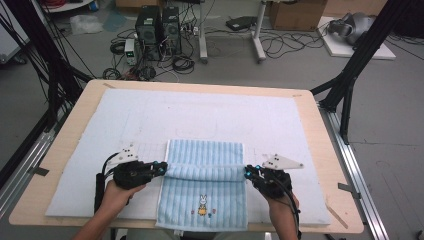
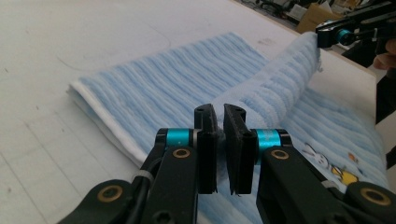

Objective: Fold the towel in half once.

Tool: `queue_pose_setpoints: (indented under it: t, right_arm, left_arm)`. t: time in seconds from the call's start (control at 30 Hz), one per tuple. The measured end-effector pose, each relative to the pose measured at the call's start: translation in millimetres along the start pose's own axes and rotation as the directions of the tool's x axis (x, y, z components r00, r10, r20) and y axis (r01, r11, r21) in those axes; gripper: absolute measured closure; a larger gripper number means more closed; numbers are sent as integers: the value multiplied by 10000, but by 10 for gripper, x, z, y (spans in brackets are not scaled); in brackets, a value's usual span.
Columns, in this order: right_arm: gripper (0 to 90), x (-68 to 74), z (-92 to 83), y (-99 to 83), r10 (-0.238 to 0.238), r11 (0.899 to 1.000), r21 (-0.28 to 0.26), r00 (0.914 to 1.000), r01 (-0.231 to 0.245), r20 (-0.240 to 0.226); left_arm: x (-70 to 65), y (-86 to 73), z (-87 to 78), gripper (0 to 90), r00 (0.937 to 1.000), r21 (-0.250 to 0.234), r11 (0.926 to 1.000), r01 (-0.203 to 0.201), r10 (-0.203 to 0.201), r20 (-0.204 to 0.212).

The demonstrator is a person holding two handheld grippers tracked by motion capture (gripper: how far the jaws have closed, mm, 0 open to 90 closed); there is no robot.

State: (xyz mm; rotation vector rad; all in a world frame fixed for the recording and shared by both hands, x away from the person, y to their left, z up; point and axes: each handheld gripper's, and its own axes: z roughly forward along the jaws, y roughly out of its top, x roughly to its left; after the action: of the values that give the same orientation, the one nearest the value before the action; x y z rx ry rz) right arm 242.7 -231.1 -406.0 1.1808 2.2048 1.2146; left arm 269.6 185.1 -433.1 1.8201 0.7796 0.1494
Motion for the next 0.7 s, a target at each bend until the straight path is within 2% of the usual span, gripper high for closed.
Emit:
queue_pose_setpoints:
  t: [0.1, 0.13, 0.2, 0.23, 0.3, 0.37, 0.47, 0.53, 0.57, 0.6, 0.7]
  right_arm:
    - [830, 55, -63, -133, 80, 9999, 111, 9999, -78, -110]
    - [809, 78, -81, -176, 15, 9998, 207, 9999, -13, -128]
    - [752, 83, -91, -192, -37, 9997, 221, 10000, 38, -30]
    - [721, 71, -87, -180, 13, 9998, 215, 10000, -15, 85]
    - [675, -11, -35, -97, 240, 9997, -53, 9992, -239, 320]
    - [647, -94, 59, 11, 425, 9990, -181, 9982, -417, 421]
    - [615, -201, 256, 166, 483, 9988, -137, 9978, -477, 463]
    - [573, -241, 366, 222, 507, 9987, -67, 9974, -504, 503]
    - [559, -261, 435, 240, 528, 9986, 0, 9966, -529, 626]
    - [560, -274, 471, 243, 540, 9985, 32, 9962, -543, 685]
    - [559, -332, 608, 226, 620, 9965, 503, 9950, -661, 776]
  left_arm:
    - [-47, -70, 0, 799, 9986, 205, 9994, 262, -271, 465]
    - [-47, -65, 1, 727, 9984, 204, 9995, 252, -262, 506]
    - [-15, -17, 2, 547, 9985, 6, 9990, 453, -453, 315]
    - [18, 26, -7, 541, 9986, -163, 9987, 489, -486, 212]
    - [122, 142, -12, 475, 9972, -577, 9962, 646, -666, -335]
    - [238, 223, 29, 459, 9943, -762, 9937, 819, -867, -624]
    - [461, 336, 193, 451, 9842, -302, 9926, 1178, -1208, -1298]
    - [578, 374, 312, 453, 9733, 6, 9902, 1400, -1375, -1836]
    - [606, 384, 340, 453, 9725, 169, 9908, 1346, -1288, -1940]
    - [632, 389, 376, 454, 9683, 215, 9919, 1250, -1172, -2205]
    - [685, 354, 467, 465, 9644, 344, 9891, 1431, -1315, -2295]
